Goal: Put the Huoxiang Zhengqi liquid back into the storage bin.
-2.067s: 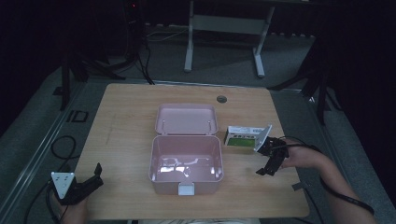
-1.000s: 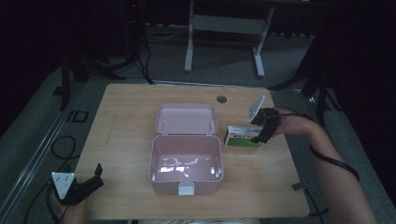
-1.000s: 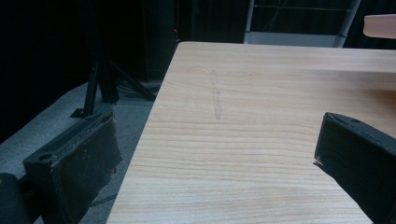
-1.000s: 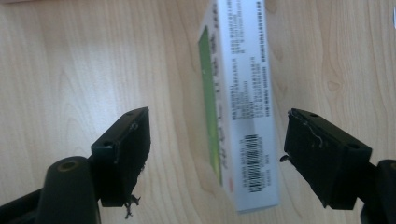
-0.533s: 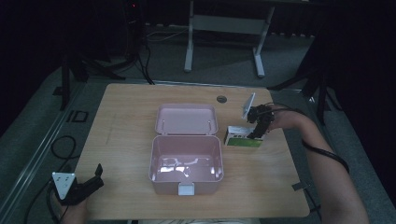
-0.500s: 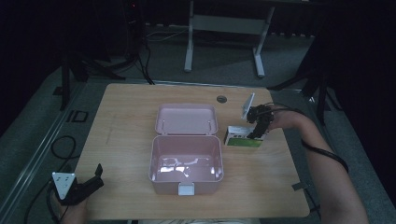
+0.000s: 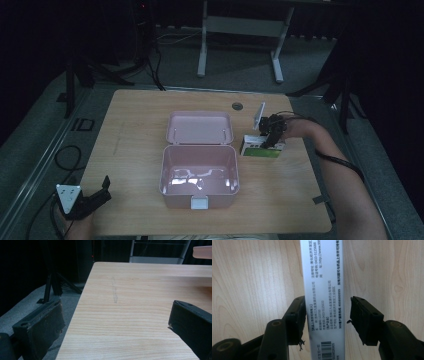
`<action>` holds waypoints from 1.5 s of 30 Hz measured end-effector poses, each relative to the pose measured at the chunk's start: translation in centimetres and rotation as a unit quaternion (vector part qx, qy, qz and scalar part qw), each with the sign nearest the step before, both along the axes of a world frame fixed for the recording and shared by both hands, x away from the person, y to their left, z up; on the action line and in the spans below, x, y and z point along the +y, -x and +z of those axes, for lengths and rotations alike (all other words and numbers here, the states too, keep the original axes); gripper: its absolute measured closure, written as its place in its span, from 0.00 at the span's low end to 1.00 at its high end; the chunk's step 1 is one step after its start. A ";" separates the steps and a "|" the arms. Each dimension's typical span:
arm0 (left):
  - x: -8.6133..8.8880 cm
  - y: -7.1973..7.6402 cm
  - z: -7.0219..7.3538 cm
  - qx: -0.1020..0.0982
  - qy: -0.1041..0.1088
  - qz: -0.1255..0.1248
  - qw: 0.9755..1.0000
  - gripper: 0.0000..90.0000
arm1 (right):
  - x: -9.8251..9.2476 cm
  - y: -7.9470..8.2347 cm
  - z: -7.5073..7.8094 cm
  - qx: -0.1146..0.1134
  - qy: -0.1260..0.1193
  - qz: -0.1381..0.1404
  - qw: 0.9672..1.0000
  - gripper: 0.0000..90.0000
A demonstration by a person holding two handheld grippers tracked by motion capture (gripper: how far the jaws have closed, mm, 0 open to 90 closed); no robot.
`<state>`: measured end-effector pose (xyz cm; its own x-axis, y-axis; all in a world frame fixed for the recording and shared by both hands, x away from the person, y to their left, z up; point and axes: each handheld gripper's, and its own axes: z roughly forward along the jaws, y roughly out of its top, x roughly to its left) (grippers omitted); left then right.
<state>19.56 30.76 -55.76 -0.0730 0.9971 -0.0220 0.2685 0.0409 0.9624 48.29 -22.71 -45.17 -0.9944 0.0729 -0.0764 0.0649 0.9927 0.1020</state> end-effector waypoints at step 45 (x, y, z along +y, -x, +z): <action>0.0 0.0 0.0 0.003 0.003 -0.003 1.000 0.00 | -0.3 9.0 2.7 0.053 0.027 0.007 0.998 0.69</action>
<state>19.57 30.73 -55.78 -0.0663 0.9974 -0.0275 0.2750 0.0447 0.9604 39.30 -22.99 -42.51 -0.9980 0.0573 0.0251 0.0583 0.9974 0.0418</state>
